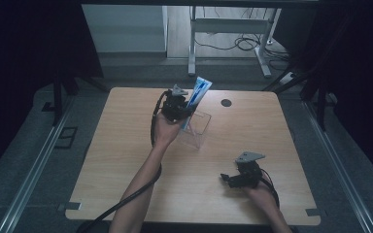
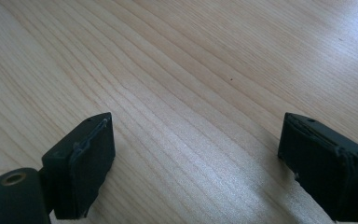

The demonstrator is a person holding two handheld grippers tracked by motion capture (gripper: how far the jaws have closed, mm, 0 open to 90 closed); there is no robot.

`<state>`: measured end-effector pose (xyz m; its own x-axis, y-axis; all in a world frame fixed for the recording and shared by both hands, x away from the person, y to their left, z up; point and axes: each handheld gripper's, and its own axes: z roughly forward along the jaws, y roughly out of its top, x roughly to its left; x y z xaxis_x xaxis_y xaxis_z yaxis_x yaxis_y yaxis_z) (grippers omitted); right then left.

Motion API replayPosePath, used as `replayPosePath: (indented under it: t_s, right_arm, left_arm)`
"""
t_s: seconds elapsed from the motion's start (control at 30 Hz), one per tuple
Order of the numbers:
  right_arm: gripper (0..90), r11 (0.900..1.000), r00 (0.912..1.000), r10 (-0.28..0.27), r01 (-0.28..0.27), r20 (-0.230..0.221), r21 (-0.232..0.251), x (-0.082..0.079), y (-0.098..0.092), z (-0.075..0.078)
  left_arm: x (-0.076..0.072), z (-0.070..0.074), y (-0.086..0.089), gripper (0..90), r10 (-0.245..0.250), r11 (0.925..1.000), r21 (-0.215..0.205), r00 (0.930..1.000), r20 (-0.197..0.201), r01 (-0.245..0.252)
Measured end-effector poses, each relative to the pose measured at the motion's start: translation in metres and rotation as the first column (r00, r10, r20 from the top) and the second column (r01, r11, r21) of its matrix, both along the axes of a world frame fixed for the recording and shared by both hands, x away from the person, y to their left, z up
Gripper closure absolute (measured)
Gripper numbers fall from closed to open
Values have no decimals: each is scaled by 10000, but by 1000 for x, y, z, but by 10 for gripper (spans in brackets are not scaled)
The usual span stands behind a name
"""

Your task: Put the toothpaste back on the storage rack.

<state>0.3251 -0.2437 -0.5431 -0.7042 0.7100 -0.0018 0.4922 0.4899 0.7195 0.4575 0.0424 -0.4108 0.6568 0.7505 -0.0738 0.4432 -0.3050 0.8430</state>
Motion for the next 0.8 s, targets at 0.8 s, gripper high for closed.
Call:
replayPosePath:
  t_s: [0.8]
  right_arm:
    - [105, 10000, 10000, -2, 2, -1, 1, 0, 0, 0]
  left_arm:
    - [17, -7, -13, 720, 392, 9991, -172, 9988, 307, -386]
